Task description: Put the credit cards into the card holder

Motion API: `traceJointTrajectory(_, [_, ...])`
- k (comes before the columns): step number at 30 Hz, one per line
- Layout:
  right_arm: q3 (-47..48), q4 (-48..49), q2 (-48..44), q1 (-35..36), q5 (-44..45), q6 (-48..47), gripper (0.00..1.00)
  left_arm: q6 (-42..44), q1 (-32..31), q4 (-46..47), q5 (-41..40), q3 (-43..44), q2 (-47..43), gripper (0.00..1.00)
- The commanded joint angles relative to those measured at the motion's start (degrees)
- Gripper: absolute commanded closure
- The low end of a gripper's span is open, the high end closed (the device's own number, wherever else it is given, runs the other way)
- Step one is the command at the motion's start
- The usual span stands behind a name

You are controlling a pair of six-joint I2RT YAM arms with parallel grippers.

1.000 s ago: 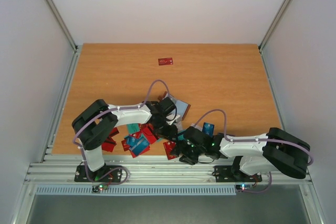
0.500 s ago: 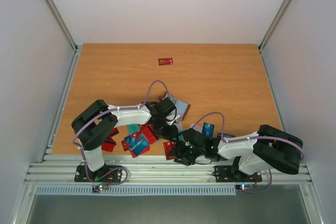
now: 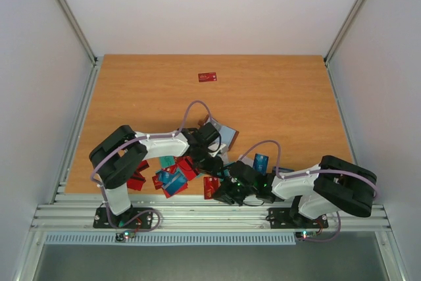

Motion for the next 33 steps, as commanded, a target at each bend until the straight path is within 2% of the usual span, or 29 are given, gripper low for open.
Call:
traceJointTrajectory(1, [-0.8, -0.5, 1.5, -0.2, 3.6, 0.7, 0.96, -1.2, -0.8, -1.5, -0.8, -1.7, 0.1, 0.60])
traceJointTrajectory(4, [-0.3, -1.5, 0.2, -0.1, 3.3, 0.8, 0.99, -2.0, -0.8, -2.9, -0.7, -0.5, -1.4, 0.60])
traceJointTrajectory(7, [2.0, -7.5, -3.0, -0.2, 2.6, -1.4, 0.99, -2.0, -0.7, -7.0, -2.2, 2.5, -3.4, 0.60])
traceJointTrajectory(15, [18.4, -38.5, -8.8, -1.1, 0.2, -15.3, 0.99, -0.7, 2.1, -18.1, -8.4, 13.9, -9.5, 0.59])
traceJointTrajectory(18, [23.7, -45.7, -9.9, -2.7, -0.2, -19.3, 0.99, -0.6, 5.2, -21.4, -10.2, 16.8, -12.5, 0.58])
traceJointTrajectory(21, [27.7, -50.0, -11.2, -7.0, -2.4, -22.5, 0.99, 0.1, 8.9, -25.1, -12.0, 20.3, -15.3, 0.56])
traceJointTrajectory(24, [33.4, -55.5, -11.9, -13.2, -6.2, -26.7, 0.99, 1.0, 11.5, -27.5, -14.5, 23.2, -18.2, 0.45])
traceJointTrajectory(27, [38.0, -59.1, -12.8, -21.3, -11.1, -30.5, 0.99, 1.3, 14.7, -29.1, -15.0, 26.6, -19.7, 0.39])
traceJointTrajectory(33, [49.7, -67.5, -7.6, -36.1, -22.1, -43.3, 0.99, -0.6, 20.4, -29.7, -12.9, 32.7, -18.7, 0.36])
